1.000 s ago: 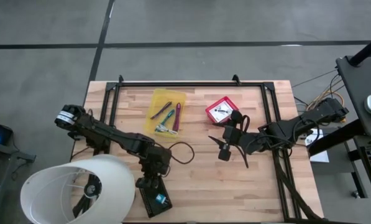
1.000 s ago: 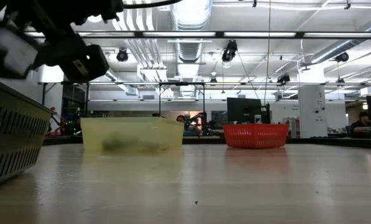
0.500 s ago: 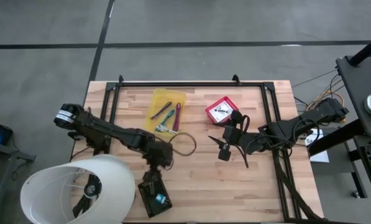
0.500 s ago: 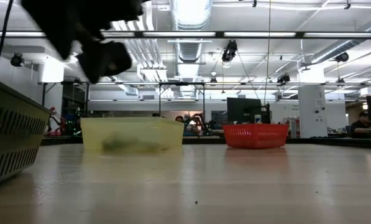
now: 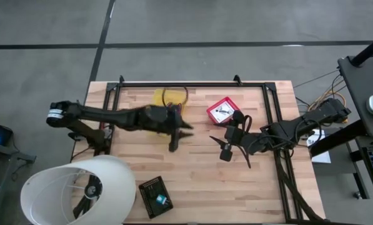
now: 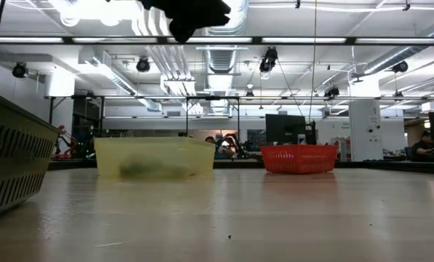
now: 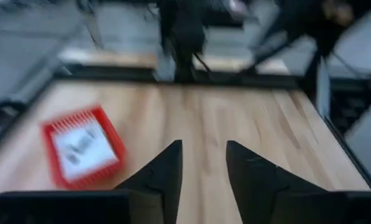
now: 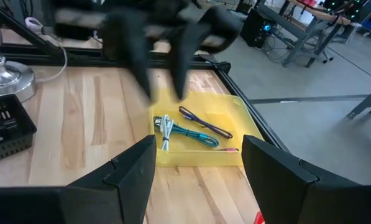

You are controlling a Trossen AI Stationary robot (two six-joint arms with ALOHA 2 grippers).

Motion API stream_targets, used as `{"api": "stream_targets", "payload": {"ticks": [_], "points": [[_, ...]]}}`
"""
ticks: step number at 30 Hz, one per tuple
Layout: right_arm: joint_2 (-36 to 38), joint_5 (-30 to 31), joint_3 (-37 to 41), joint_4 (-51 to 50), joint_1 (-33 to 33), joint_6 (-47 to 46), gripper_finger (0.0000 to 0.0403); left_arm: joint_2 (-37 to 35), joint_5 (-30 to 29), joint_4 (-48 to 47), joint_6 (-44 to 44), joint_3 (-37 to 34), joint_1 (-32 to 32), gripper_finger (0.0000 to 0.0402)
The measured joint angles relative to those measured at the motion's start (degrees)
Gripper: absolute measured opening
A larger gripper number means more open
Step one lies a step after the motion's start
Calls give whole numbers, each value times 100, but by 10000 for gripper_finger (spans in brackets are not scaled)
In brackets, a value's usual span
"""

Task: Pick and place items into bin
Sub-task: Return to Home Position

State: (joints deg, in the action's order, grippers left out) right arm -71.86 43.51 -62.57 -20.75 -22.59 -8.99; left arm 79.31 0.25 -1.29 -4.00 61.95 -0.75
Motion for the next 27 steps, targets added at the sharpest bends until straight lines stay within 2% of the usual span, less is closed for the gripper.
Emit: {"api": "stream_targets", "payload": {"ticks": [7, 13, 21, 27], "points": [[11, 0, 1, -4, 0, -2, 223, -522, -24, 35, 228, -99, 724, 69], [11, 0, 0, -4, 0, -96, 224, -1432, -17, 146, 334, -617, 916, 14], [11, 4, 1, -2, 30, -160, 223, -3153, -2, 907, 28, -2261, 900, 1], [24, 17, 0, 20, 164, -385, 216, -4333, 112, 2822, 17, -3997, 900, 1]]}}
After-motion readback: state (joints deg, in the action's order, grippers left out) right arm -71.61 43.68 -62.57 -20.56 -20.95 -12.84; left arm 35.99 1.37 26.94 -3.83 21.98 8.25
